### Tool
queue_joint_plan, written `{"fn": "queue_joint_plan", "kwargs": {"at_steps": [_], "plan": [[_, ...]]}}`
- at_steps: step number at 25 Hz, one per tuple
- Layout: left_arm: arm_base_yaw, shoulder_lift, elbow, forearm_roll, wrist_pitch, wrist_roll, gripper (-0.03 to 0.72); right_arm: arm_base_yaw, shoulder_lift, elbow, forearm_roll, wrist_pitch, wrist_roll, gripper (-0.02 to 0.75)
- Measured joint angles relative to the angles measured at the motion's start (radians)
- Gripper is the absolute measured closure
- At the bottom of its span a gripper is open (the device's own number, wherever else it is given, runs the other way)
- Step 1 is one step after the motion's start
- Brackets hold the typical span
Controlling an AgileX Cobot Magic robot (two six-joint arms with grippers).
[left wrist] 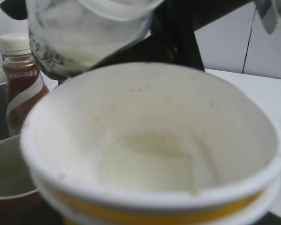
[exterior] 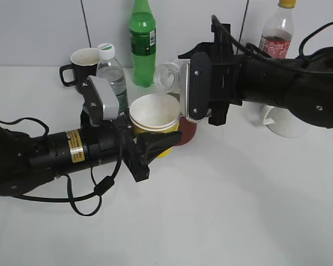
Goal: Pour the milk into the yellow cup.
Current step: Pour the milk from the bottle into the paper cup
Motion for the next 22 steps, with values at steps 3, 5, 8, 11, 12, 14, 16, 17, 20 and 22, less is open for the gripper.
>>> {"fn": "queue_joint_plan", "kwargs": {"at_steps": [3,5,8,11,12,14,16,17,20,22], "plan": [[0.000,0.000,0.000,0.000,0.000,0.000,0.331,0.000,0.000,0.000,0.026,-0.006,-0.065,0.297],[0.000,0.000,0.000,0.000,0.000,0.000,0.331,0.000,0.000,0.000,0.033,-0.020,-0.100,0.297],[0.000,0.000,0.000,0.000,0.000,0.000,0.332,0.000,0.000,0.000,0.045,-0.034,-0.150,0.297],[0.000,0.000,0.000,0.001,0.000,-0.001,0.331,0.000,0.000,0.000,0.055,-0.047,-0.195,0.297],[0.000,0.000,0.000,0.001,0.000,-0.001,0.333,0.000,0.000,0.000,0.058,-0.057,-0.204,0.297],[0.000,0.000,0.000,0.002,0.000,-0.001,0.333,0.000,0.000,0.000,0.059,-0.069,-0.227,0.297],[0.000,0.000,0.000,0.002,0.000,-0.002,0.333,0.000,0.000,0.000,0.060,-0.073,-0.244,0.297],[0.000,0.000,0.000,0.002,0.000,-0.002,0.333,0.000,0.000,0.000,0.060,-0.076,-0.248,0.297],[0.000,0.000,0.000,0.004,0.000,-0.002,0.333,0.000,0.000,0.000,0.061,-0.084,-0.273,0.297],[0.000,0.000,0.000,0.004,0.000,-0.002,0.333,0.000,0.000,0.000,0.061,-0.084,-0.291,0.297]]}}
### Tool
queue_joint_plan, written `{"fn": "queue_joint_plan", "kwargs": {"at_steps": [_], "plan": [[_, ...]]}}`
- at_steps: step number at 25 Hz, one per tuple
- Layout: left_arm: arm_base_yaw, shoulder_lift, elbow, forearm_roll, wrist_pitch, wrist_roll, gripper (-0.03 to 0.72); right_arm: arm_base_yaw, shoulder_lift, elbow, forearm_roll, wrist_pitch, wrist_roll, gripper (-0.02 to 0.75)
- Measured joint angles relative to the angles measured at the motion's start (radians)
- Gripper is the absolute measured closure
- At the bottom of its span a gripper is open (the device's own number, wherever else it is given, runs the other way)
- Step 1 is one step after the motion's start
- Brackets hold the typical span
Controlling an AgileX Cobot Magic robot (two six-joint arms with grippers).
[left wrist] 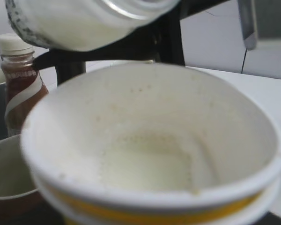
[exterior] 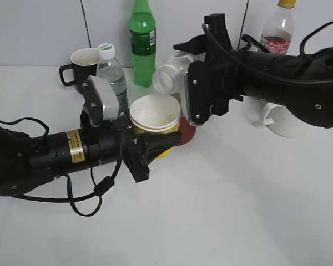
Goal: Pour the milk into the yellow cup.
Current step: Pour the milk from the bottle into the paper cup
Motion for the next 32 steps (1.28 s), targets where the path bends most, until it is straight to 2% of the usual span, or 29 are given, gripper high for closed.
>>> {"fn": "queue_joint_plan", "kwargs": {"at_steps": [32], "plan": [[0.000,0.000,-0.001,0.031,0.000,0.000,0.337,0.000,0.000,0.000,0.006,-0.072,-0.181,0.297]]}}
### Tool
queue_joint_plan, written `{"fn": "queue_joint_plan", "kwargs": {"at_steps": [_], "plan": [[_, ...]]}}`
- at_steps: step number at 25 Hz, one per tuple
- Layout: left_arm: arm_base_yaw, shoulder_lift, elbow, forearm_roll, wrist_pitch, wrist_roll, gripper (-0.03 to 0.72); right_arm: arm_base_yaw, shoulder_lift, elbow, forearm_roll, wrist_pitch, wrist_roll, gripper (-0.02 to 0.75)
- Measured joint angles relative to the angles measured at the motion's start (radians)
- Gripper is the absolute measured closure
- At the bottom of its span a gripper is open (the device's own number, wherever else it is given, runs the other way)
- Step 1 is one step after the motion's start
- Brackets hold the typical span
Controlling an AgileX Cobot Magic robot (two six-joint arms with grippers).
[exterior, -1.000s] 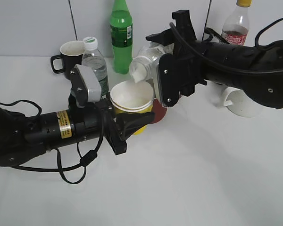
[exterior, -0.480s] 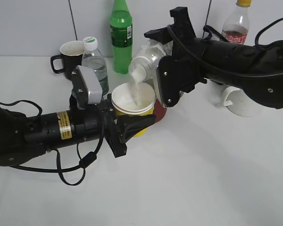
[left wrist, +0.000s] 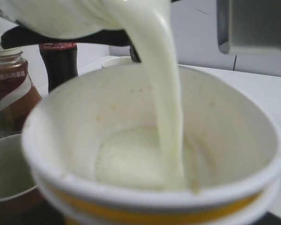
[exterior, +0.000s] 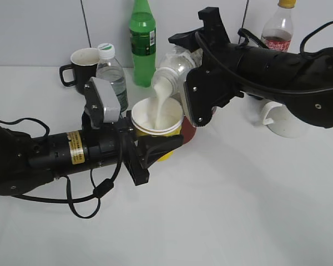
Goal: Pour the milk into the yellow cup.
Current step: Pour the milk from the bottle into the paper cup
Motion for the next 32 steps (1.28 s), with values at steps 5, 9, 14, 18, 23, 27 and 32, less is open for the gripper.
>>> {"fn": "queue_joint_plan", "kwargs": {"at_steps": [5,9,14,18,23,27,32], "plan": [[0.000,0.000,0.000,0.000,0.000,0.000,0.337,0.000,0.000,0.000,0.000,0.000,-0.007,0.297],[0.000,0.000,0.000,0.001,0.000,0.000,0.337,0.000,0.000,0.000,0.000,-0.001,-0.010,0.297],[0.000,0.000,0.000,0.003,0.000,0.000,0.337,0.000,0.000,0.000,0.000,-0.001,-0.013,0.297],[0.000,0.000,0.000,0.004,0.001,0.000,0.337,0.000,0.000,0.000,0.000,-0.002,-0.014,0.297],[0.000,0.000,0.000,0.004,0.002,0.000,0.338,0.000,0.000,0.000,0.004,-0.004,-0.014,0.297],[0.000,0.000,0.000,0.004,0.002,0.000,0.338,0.000,0.000,0.000,0.017,-0.004,0.009,0.297],[0.000,0.000,0.000,0.004,0.003,0.000,0.338,0.000,0.000,0.000,0.026,-0.004,0.098,0.297]]}}
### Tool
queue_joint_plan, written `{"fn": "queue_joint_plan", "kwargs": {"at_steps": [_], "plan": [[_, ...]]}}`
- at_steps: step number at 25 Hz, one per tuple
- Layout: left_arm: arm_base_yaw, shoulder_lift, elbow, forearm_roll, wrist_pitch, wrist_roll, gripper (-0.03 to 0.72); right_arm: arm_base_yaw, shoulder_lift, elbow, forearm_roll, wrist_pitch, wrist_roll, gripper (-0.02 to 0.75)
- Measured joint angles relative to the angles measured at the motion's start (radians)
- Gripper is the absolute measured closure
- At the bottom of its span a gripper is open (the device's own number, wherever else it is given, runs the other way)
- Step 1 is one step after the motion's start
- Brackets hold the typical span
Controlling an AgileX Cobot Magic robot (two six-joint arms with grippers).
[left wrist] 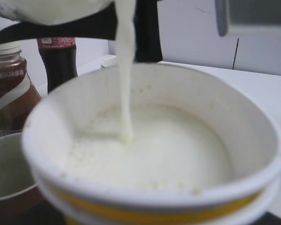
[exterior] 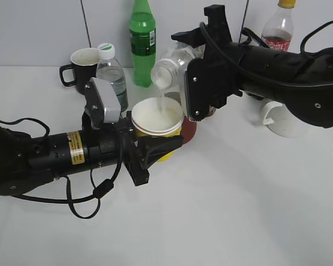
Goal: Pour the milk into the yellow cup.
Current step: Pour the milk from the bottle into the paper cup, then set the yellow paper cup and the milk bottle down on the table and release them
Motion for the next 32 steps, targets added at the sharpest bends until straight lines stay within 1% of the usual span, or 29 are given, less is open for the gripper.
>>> {"fn": "queue_joint_plan", "kwargs": {"at_steps": [6,9,11,14,17,19,21,22,23,27,29,32], "plan": [[0.000,0.000,0.000,-0.001,0.000,0.000,0.338,0.000,0.000,0.000,0.001,0.001,0.120,0.297],[0.001,0.000,0.000,-0.002,0.000,0.000,0.338,0.000,0.000,0.000,0.001,0.001,0.242,0.297],[0.010,0.000,0.000,-0.001,0.000,0.000,0.338,0.000,0.000,0.000,0.001,0.001,0.357,0.297],[0.041,0.000,0.000,-0.001,0.000,0.000,0.338,0.000,0.000,0.000,0.013,0.001,0.531,0.297],[0.076,0.000,0.000,-0.001,0.000,0.000,0.338,0.000,0.000,0.000,0.094,0.001,0.670,0.297],[0.104,0.000,0.013,-0.001,0.000,0.000,0.338,0.000,0.000,0.000,0.169,0.000,0.742,0.297],[0.114,0.000,0.018,-0.001,0.000,0.000,0.338,0.000,0.000,0.000,0.224,-0.001,0.800,0.297],[0.146,0.000,0.042,-0.003,0.001,0.000,0.338,0.000,0.000,0.000,0.250,-0.002,0.832,0.297],[0.162,0.000,0.051,-0.005,0.002,0.000,0.338,-0.001,0.000,0.003,0.269,-0.008,0.859,0.297],[0.217,0.000,0.073,-0.006,0.003,0.000,0.338,-0.024,0.000,0.038,0.288,-0.071,1.021,0.297],[0.239,0.000,0.075,-0.005,0.004,0.000,0.339,-0.054,0.000,0.061,0.270,-0.091,1.111,0.297],[0.252,0.000,0.075,-0.015,0.004,0.008,0.339,-0.115,0.000,0.110,0.223,-0.125,1.237,0.297]]}}
